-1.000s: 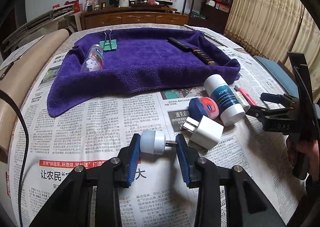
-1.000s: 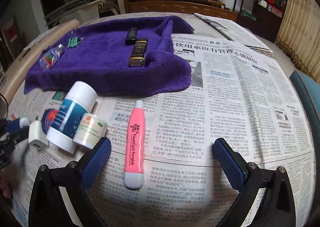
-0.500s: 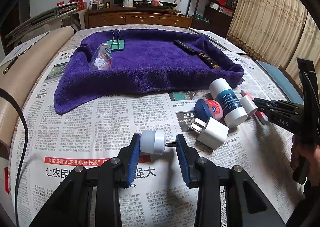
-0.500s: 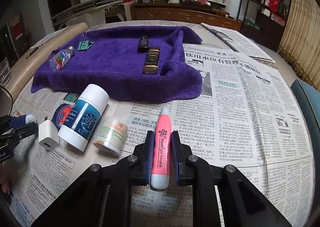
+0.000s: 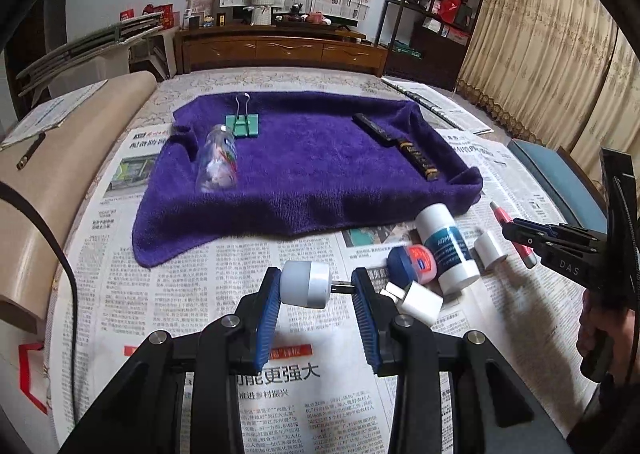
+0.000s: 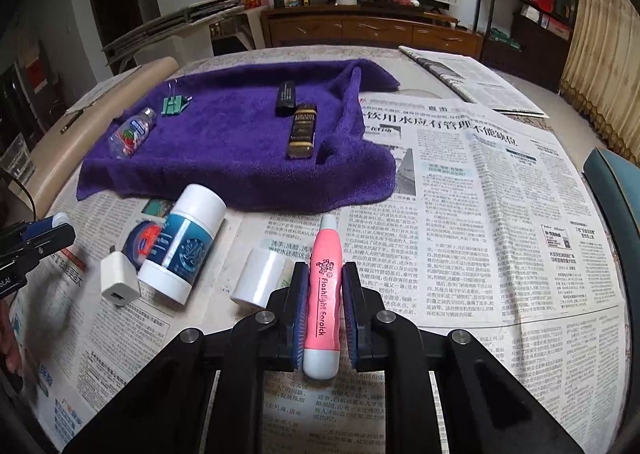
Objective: Organize rigid objects
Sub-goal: 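Carry the plug and highlighter onto the purple towel and open both tools, then grasp the white cube charger with the left tool while the right tool grasps the white tape roll, then carry the charger and tape roll onto the purple towel and open both tools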
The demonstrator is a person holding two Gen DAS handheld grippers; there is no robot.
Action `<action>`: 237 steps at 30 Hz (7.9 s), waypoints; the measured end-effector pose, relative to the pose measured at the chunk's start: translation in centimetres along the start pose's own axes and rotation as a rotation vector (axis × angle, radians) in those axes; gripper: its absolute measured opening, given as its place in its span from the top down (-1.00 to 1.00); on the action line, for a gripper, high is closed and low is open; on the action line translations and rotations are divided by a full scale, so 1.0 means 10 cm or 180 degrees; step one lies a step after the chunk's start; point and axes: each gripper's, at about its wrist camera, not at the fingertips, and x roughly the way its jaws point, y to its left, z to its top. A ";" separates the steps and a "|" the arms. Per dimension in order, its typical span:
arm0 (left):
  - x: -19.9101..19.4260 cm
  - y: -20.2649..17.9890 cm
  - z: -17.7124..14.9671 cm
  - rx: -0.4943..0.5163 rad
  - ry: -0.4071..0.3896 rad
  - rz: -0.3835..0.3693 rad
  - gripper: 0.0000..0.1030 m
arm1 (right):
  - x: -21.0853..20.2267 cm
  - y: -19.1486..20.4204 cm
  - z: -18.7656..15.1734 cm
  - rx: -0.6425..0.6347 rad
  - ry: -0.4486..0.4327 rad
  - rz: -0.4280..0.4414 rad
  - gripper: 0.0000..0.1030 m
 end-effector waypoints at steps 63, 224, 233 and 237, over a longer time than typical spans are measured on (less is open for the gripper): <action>1.28 0.15 0.91 0.0587 0.0623 0.0225 -0.29 | 1.05 0.59 1.02 -0.0808 0.0488 0.0525 0.26; 1.20 0.30 0.92 0.0667 0.0916 -0.0048 0.15 | 1.10 0.91 1.06 -0.1250 0.0500 0.0770 0.31; 1.12 0.27 0.92 0.0648 0.0873 -0.0033 -0.11 | 1.00 0.79 1.07 -0.1148 0.0620 0.0866 0.06; 0.91 0.15 0.91 0.0742 0.0667 0.0058 -0.45 | 0.79 0.72 1.02 -0.1020 0.0484 0.0855 -0.10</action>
